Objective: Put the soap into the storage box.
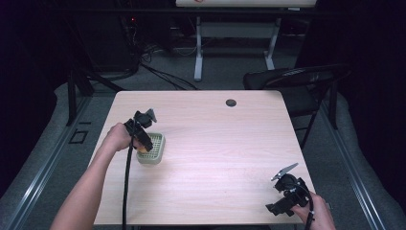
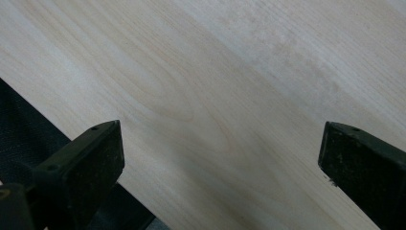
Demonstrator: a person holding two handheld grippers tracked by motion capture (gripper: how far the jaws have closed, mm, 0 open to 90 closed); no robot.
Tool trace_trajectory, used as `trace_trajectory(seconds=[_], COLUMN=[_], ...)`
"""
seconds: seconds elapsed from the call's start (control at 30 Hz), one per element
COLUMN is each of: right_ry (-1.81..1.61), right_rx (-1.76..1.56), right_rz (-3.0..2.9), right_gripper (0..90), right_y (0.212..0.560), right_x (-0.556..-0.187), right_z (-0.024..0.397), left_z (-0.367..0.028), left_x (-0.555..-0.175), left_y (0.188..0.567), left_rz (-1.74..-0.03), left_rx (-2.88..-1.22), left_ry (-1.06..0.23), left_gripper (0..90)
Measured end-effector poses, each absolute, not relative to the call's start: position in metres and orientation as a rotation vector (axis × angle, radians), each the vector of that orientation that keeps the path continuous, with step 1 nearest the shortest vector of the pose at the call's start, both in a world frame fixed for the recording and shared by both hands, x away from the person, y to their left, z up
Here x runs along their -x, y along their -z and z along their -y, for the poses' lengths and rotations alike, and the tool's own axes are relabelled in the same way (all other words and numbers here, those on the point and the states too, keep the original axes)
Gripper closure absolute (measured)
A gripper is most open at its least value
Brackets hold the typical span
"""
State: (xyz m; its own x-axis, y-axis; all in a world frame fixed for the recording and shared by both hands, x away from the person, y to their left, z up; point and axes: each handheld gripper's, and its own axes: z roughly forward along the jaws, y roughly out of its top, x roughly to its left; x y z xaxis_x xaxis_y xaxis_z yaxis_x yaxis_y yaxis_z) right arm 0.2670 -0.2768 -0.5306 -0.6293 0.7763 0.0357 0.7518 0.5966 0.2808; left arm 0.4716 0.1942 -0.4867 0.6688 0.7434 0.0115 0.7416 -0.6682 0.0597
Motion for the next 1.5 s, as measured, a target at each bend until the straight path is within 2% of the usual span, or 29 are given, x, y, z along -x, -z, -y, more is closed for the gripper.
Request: trace_trajectory(seconds=[0.53, 1.5], right_ry=[-0.434, -0.393], right_rx=[-1.307, -1.282], right_rz=[-2.722, -2.754], right_gripper=[1.5, 1.5], right_y=[0.532, 0.533], right_x=[-0.267, -0.267], right_z=[0.277, 0.276], left_z=[-0.187, -0.178], left_x=[-0.485, -0.494], left_y=[0.503, 0.515], left_rz=[-1.284, -1.334], left_rx=[-2.828, -2.817], left_ry=[-0.018, -0.043], left_gripper=[26.6, 26.5])
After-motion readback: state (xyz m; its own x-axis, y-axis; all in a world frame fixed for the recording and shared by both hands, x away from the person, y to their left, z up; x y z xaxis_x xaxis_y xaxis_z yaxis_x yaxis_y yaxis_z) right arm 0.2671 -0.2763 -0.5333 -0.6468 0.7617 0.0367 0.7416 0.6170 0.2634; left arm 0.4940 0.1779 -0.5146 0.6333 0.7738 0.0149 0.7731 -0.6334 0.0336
